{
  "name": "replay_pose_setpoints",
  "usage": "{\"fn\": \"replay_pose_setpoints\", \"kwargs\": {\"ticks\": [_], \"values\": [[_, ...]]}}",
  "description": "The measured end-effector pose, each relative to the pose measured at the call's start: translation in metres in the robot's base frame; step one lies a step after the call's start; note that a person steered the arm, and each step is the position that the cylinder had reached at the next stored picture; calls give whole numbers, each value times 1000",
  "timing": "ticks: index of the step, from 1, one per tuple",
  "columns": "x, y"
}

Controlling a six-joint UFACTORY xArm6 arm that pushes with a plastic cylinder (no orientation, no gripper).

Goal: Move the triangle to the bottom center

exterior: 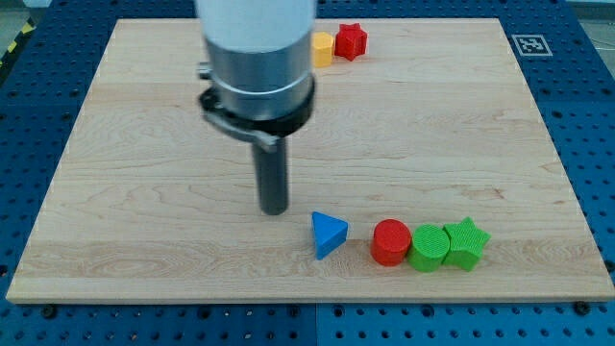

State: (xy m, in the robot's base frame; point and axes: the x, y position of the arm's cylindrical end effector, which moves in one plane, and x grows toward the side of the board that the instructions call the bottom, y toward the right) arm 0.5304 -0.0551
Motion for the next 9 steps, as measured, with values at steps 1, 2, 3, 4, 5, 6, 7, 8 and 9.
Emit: {"fn": "replay_pose_setpoints", "kwargs": {"ticks": [1,2,3,4,5,6,7,8,9], "values": [[18,-4],[24,4],[26,11],[35,16],[43,20],[49,22],[50,34],[50,46],[54,51]]}}
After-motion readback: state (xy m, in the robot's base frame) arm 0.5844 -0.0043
